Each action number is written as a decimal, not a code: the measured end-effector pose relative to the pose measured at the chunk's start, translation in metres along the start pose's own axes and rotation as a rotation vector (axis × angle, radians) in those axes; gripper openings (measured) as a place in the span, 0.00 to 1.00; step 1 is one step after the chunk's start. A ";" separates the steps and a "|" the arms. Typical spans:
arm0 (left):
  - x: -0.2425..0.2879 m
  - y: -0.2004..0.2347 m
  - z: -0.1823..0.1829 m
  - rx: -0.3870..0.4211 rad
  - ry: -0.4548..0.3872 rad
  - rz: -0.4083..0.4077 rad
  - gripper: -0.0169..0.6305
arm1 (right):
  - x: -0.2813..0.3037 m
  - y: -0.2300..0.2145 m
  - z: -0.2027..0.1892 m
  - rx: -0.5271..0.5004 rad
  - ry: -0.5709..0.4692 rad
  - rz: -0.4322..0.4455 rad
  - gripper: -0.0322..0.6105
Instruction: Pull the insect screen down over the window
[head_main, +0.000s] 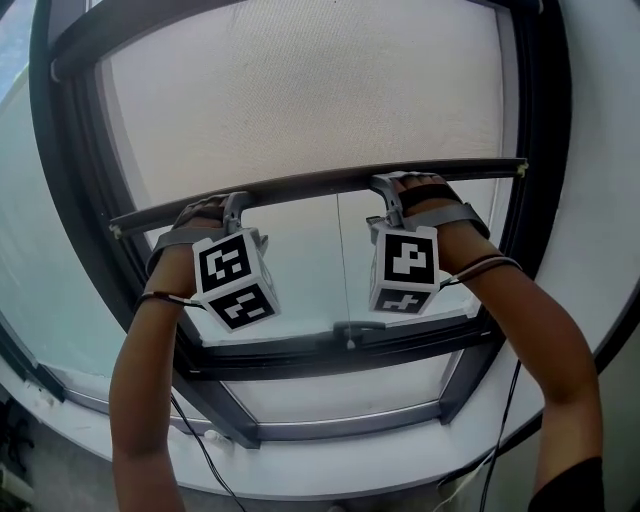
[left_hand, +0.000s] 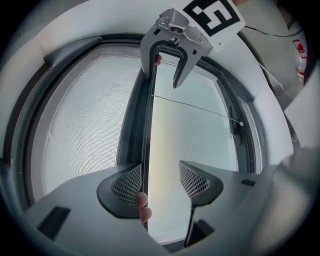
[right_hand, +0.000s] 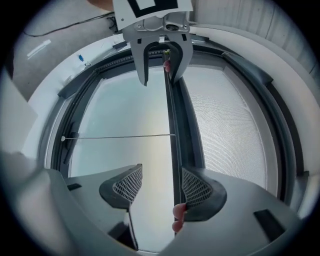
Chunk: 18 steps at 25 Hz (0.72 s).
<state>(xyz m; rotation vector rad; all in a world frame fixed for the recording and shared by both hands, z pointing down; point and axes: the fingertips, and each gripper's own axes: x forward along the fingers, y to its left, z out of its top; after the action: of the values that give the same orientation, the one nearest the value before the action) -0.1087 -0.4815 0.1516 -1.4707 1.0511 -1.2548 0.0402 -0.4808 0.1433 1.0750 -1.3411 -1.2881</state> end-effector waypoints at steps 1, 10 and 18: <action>-0.001 -0.004 0.001 0.013 0.005 -0.001 0.40 | -0.002 0.004 0.000 0.003 -0.001 0.020 0.44; 0.012 -0.043 -0.002 0.028 0.025 -0.031 0.37 | 0.003 0.046 -0.004 -0.055 0.024 0.073 0.40; 0.016 -0.052 0.001 0.012 0.020 -0.007 0.37 | 0.003 0.057 -0.007 -0.029 0.008 0.081 0.40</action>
<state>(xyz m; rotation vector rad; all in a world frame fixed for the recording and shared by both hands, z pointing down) -0.1030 -0.4852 0.2054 -1.4563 1.0504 -1.2807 0.0474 -0.4820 0.2001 0.9953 -1.3418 -1.2390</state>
